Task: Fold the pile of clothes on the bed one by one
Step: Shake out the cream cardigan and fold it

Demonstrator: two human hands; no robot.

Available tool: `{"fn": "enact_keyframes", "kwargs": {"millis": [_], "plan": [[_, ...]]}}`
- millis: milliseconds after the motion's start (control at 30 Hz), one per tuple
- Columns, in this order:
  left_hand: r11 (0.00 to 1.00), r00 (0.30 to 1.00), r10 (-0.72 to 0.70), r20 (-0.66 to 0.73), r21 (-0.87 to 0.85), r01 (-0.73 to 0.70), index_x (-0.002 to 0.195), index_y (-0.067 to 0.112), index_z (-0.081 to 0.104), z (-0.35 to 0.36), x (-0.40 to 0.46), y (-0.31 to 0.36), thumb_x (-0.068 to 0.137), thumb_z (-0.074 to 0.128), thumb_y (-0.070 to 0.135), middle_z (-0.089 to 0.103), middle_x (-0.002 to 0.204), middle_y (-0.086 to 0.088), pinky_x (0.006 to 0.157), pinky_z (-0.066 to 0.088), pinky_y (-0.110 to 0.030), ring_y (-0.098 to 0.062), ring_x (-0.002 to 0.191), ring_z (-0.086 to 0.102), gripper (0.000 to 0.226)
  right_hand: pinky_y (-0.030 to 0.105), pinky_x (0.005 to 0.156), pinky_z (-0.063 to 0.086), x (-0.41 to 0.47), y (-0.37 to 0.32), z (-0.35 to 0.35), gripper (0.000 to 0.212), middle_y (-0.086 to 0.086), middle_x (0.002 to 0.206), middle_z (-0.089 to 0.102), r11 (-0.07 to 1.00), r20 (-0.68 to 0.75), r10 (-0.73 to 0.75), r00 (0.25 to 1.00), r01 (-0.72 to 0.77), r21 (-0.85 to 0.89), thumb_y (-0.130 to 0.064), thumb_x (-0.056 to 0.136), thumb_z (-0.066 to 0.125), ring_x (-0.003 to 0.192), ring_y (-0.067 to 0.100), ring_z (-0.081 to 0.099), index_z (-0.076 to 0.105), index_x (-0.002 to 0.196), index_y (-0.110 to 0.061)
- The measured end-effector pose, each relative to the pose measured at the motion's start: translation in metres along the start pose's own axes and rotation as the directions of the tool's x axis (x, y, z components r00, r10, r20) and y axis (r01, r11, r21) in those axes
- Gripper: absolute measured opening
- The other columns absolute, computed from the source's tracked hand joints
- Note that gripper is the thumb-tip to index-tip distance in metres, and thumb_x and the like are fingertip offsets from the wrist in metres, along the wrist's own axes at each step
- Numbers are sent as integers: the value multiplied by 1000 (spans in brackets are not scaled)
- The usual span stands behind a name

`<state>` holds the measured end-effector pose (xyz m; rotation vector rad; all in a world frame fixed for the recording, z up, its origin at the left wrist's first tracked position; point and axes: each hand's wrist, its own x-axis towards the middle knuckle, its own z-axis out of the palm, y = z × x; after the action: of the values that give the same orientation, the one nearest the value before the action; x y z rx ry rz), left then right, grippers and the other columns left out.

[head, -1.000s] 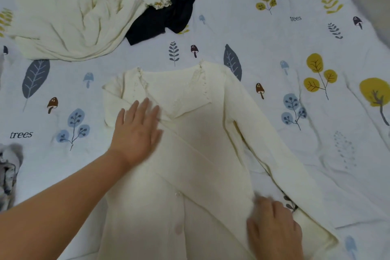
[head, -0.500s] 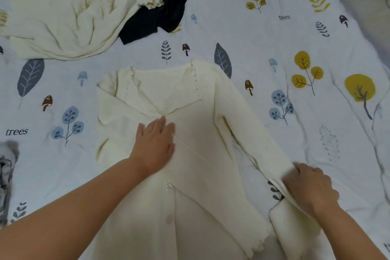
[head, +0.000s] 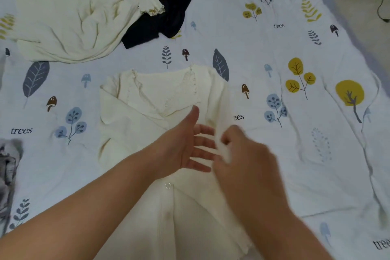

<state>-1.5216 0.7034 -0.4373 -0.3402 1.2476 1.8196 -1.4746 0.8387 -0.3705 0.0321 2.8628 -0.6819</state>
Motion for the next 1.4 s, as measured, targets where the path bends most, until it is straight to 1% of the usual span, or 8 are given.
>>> {"fn": "enact_keyframes", "kwargs": {"millis": [167,333,600,700,900,1067,1267,1400], "plan": [[999,968,-22,-252,31,31,97,3,65,-43,-12,-19,79,60,6,70,88,-16,61,56,-26,-22,71,67,18,26,85,38,-14,-35,69,40,0,118,54,964,333,-194,923,116,239,-27,90,50,108,20,53,41,129,-22],[917,723,36,-690,310,250,94,2,62,-90,-17,-62,87,60,21,66,95,-21,64,46,-34,-27,75,60,21,24,95,35,-12,-15,100,37,-4,127,53,981,389,-140,910,74,179,-28,90,47,118,15,47,48,127,-29],[898,796,-179,-579,234,372,104,14,57,-89,-46,-94,88,58,22,69,81,-7,54,53,-26,-14,57,66,18,29,82,38,42,31,100,39,6,119,58,958,412,277,868,-280,-55,-42,90,50,109,24,53,48,118,-15],[964,838,-224,-497,14,266,106,10,58,-97,-54,-97,90,46,4,68,70,-5,63,55,-32,-13,52,64,21,26,75,37,33,18,105,40,3,118,54,975,681,179,710,-36,-218,-39,84,60,105,20,53,48,115,-17],[921,882,-194,-429,-390,13,98,7,63,-105,-60,-89,95,45,22,70,74,-7,66,57,-34,-18,62,66,24,28,74,38,-26,-41,102,15,4,105,55,984,597,-95,796,167,-66,-15,87,43,97,24,55,47,99,-23],[958,814,-193,-548,76,278,113,13,55,-102,-75,-97,77,72,27,65,109,-9,90,51,-42,-26,98,64,42,41,99,31,-50,-87,123,32,17,134,44,894,848,-402,346,350,280,-9,96,42,124,32,42,47,128,-9],[890,771,44,-636,375,259,87,2,61,-118,-82,-110,89,57,15,61,78,-11,61,42,-23,-16,68,57,14,19,70,42,-10,-30,126,11,-8,79,64,919,406,-75,911,-95,383,-18,87,57,74,9,58,65,88,-26],[858,756,170,-632,472,202,87,-3,61,-125,-80,-115,93,54,22,57,73,-9,64,39,-25,-15,65,51,26,41,80,51,73,30,114,6,4,83,64,770,106,397,912,-393,503,-24,87,55,84,32,64,54,91,-20]]}}
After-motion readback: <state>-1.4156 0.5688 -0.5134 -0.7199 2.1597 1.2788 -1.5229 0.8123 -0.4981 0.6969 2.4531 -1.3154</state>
